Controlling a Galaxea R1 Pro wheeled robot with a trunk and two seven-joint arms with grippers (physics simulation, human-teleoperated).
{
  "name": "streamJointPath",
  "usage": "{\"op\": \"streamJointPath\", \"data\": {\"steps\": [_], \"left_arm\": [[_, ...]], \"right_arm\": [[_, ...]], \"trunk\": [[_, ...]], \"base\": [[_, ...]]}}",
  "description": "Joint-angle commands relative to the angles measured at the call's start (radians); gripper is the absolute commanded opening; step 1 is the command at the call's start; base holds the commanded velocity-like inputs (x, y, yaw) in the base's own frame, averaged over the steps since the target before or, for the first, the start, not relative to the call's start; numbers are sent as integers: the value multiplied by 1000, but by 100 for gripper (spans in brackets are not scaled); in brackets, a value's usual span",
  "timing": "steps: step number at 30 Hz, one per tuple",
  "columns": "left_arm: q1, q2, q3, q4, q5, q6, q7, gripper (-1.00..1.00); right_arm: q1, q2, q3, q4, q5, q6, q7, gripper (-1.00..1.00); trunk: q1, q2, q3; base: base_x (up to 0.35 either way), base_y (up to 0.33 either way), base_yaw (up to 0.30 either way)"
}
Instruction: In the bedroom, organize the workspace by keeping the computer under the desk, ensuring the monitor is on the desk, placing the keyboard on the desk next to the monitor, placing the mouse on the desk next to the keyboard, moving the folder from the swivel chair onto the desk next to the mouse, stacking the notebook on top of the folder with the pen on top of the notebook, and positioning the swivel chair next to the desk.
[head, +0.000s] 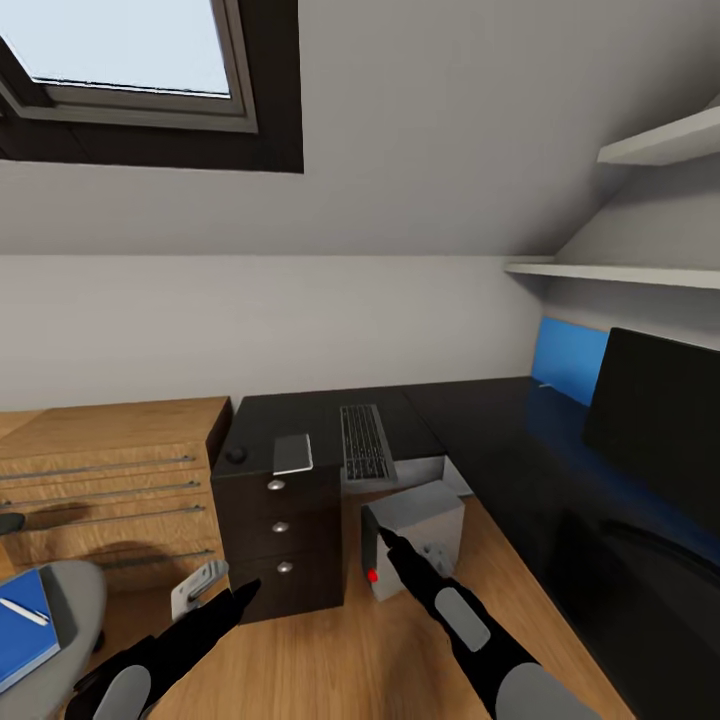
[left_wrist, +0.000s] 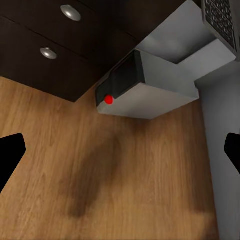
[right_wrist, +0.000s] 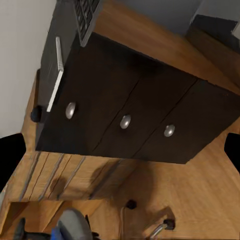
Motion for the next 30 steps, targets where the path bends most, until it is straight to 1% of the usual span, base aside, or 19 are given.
{"op": "streamJointPath", "data": {"steps": [1, 2, 4, 5, 6, 7, 9, 11, 15, 20, 24, 30], "left_arm": [[-1, 0, 0, -1, 11, 3, 9, 100], [-1, 0, 0, -1, 11, 3, 9, 100], [-1, 0, 0, -1, 11, 3, 9, 100], [-1, 0, 0, -1, 11, 3, 9, 100], [-1, 0, 0, -1, 11, 3, 9, 100], [-1, 0, 0, -1, 11, 3, 9, 100], [-1, 0, 0, -1, 11, 3, 9, 100], [-1, 0, 0, -1, 11, 3, 9, 100], [-1, -1, 0, -1, 11, 3, 9, 100], [-1, -1, -1, -2, 11, 3, 9, 100], [-2, -1, 0, -3, 11, 3, 9, 100], [-2, -1, 0, -4, 11, 3, 9, 100]], "right_arm": [[-1, -20, 0, -6, -19, 23, 100, 100], [-1, -25, -1, -7, -20, 24, 131, 100], [-1, -29, -1, -10, -21, 22, 159, 100], [-1, -31, -1, -11, -20, 10, 189, 100], [-1, -32, 0, -12, -19, -29, 224, 100], [-1, -33, 1, -12, -19, -48, 232, 100], [-1, -33, 4, -12, -19, -124, 252, 100], [-1, -33, 6, -12, -19, -165, 260, 100], [-1, -32, 9, -14, -20, -189, 266, 100], [-1, -33, 10, -16, -17, -195, 279, 100], [-1, -33, 31, -16, -16, -195, 285, 100], [0, -34, 38, -16, -15, -193, 293, 100]], "trunk": [[4, -8, -4], [8, -15, -7], [15, -29, -14], [19, -36, -17], [23, -43, -20], [27, -50, -23], [35, -64, -29], [42, -78, -36], [58, -106, -48], [77, -141, -64], [92, -169, -76], [115, -211, -95]], "base": [[0, 0, 0], [0, 0, 0], [0, 0, 0], [0, 0, 0], [0, 0, 0], [0, 0, 0], [0, 0, 0], [0, 0, 0], [0, 0, 0], [0, 0, 0], [0, 0, 0], [0, 0, 0]]}}
